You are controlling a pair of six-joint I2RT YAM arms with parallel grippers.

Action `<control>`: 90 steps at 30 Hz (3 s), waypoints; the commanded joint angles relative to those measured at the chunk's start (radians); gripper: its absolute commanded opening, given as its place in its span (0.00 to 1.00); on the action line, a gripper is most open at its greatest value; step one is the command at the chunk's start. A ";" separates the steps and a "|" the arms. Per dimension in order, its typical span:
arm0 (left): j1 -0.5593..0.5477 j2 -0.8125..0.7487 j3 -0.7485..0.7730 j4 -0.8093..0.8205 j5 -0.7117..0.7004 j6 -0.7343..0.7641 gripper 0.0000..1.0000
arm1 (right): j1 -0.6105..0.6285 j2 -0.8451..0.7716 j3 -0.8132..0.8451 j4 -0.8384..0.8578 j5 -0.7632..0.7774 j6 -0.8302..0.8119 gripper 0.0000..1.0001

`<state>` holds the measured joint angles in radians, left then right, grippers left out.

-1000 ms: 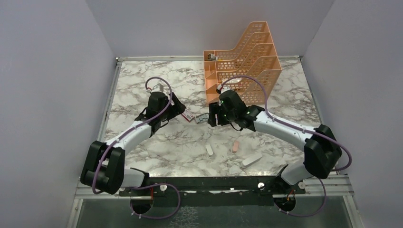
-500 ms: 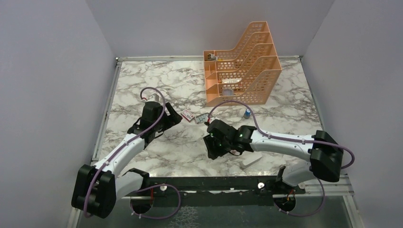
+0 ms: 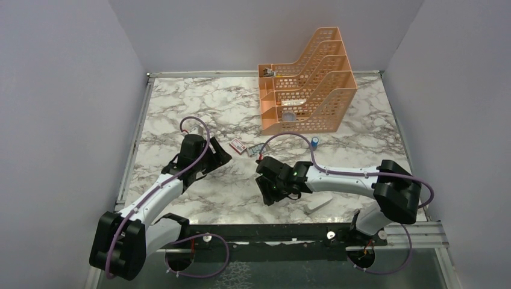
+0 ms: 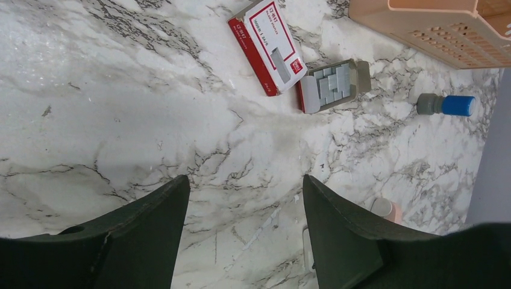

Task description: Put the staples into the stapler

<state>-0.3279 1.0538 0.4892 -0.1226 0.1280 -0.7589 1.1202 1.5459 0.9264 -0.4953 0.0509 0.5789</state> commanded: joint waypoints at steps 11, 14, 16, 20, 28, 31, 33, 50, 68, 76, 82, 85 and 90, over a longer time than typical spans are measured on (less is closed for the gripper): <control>-0.003 0.008 -0.043 0.029 0.060 0.004 0.65 | 0.008 0.051 0.058 0.092 0.145 0.019 0.38; -0.005 0.011 -0.053 0.030 0.062 0.000 0.65 | 0.009 0.068 0.062 0.087 0.138 0.024 0.37; -0.005 0.011 -0.056 0.031 0.064 0.000 0.65 | 0.009 0.077 0.063 0.084 0.133 0.025 0.39; -0.007 0.015 -0.063 0.033 0.064 0.000 0.65 | 0.009 0.088 0.068 0.065 0.137 0.029 0.43; -0.011 0.028 -0.067 0.046 0.068 -0.001 0.65 | 0.007 0.045 0.066 0.050 0.149 0.033 0.29; -0.015 0.031 -0.077 0.072 0.093 0.005 0.64 | 0.000 0.036 0.072 0.067 0.155 0.035 0.28; -0.020 0.035 -0.086 0.103 0.117 0.006 0.64 | -0.028 0.037 0.067 0.100 0.119 0.036 0.28; -0.207 0.154 -0.133 0.437 0.211 -0.029 0.65 | -0.351 0.009 -0.061 0.484 -0.298 0.302 0.28; -0.326 0.219 -0.113 0.636 0.190 0.002 0.55 | -0.422 -0.073 -0.134 0.570 -0.498 0.386 0.27; -0.328 0.171 -0.134 0.643 0.135 0.005 0.54 | -0.427 -0.088 -0.137 0.563 -0.509 0.384 0.27; -0.327 0.167 -0.143 0.643 0.110 0.006 0.34 | -0.431 -0.095 -0.141 0.561 -0.519 0.385 0.27; -0.328 0.183 -0.141 0.643 0.124 0.021 0.24 | -0.437 -0.105 -0.135 0.544 -0.513 0.375 0.27; -0.329 0.185 -0.153 0.635 0.159 0.080 0.15 | -0.481 -0.124 -0.117 0.470 -0.516 0.323 0.27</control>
<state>-0.6624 1.2316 0.3504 0.5205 0.2905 -0.7559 0.6765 1.4769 0.7979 0.0395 -0.4210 0.9436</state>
